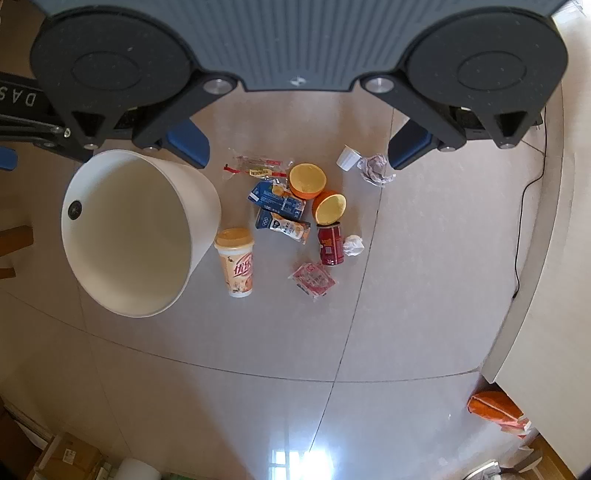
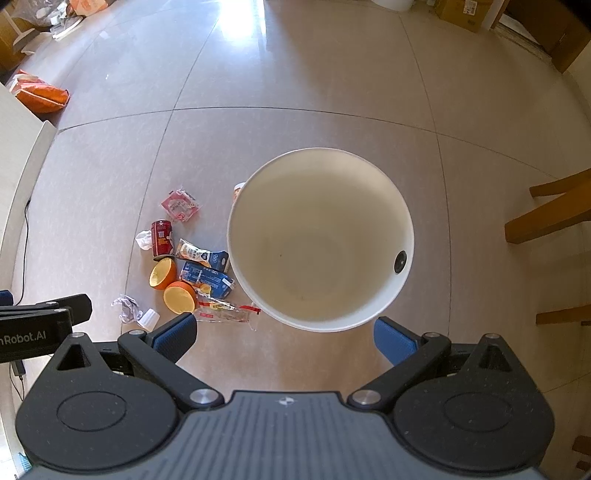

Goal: Collect trash
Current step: 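Grip the white bin rim with the right tool and tilt it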

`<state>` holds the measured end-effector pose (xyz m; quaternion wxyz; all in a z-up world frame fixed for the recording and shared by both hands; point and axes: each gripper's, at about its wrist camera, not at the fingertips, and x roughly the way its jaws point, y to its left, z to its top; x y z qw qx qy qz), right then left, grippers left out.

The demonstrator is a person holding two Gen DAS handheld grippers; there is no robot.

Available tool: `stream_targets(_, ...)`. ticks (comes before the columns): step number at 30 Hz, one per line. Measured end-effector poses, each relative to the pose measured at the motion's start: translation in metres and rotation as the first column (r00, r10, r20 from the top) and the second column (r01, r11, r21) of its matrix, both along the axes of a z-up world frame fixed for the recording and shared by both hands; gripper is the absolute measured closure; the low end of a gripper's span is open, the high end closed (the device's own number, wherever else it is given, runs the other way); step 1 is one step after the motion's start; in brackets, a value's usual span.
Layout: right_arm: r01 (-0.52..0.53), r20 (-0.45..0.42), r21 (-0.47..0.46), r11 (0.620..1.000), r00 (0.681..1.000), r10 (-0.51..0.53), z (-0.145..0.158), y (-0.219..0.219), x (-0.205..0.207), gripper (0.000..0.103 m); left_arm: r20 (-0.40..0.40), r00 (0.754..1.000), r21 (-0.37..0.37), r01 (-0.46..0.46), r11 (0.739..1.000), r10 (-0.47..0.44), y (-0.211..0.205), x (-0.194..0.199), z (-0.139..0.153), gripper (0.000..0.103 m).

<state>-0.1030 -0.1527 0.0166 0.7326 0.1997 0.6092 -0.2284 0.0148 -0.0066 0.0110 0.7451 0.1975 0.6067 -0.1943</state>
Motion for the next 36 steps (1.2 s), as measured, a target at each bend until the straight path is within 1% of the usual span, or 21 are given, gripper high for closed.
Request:
stream_targets(3,0.001,-0.002,-0.004,1.000,1.000,-0.001,0.000,0.000,0.000,0.000,0.015,1.000,-0.007,0.008,1.000,-0.008,0.000,-0.002,-0.001,0.001)
stream_targets(8,0.005,-0.011,-0.010,1.000,1.000,-0.005,-0.001,0.000,0.001,0.000,0.051,0.999,-0.050,0.009,0.999,-0.007,0.001,-0.005,-0.001,0.001)
stream_targets(12,0.005,-0.012,-0.013,1.000,1.000,-0.005,-0.002,0.001,0.002,0.000,0.058,0.998,-0.054,0.020,0.998,-0.017,0.000,-0.004,-0.003,0.001)
stream_targets(16,0.008,-0.014,-0.020,1.000,1.000,-0.009,-0.004,0.002,0.002,0.000,0.033,0.999,-0.064,0.041,0.997,-0.039,-0.002,-0.002,-0.006,0.001)
stream_targets(19,0.009,-0.015,-0.026,1.000,1.000,-0.010,-0.006,0.004,0.002,0.000,0.058,0.997,-0.052,0.044,0.998,-0.041,-0.003,-0.003,-0.009,0.001)
stream_targets(24,0.018,-0.025,-0.023,1.000,0.999,-0.019,-0.013,0.006,0.002,0.000,0.045,0.998,-0.056,0.050,0.997,-0.047,-0.002,0.000,-0.020,0.001)
stream_targets(26,0.026,-0.022,-0.027,0.999,0.999,-0.027,-0.017,0.006,0.001,0.000,0.058,0.997,-0.037,0.061,0.997,-0.059,-0.005,0.000,-0.026,0.001)
stream_targets(36,0.079,-0.039,-0.016,0.997,0.996,-0.080,-0.049,-0.008,-0.004,0.000,0.011,0.996,-0.065,0.087,0.994,-0.087,-0.018,0.000,-0.060,0.001)
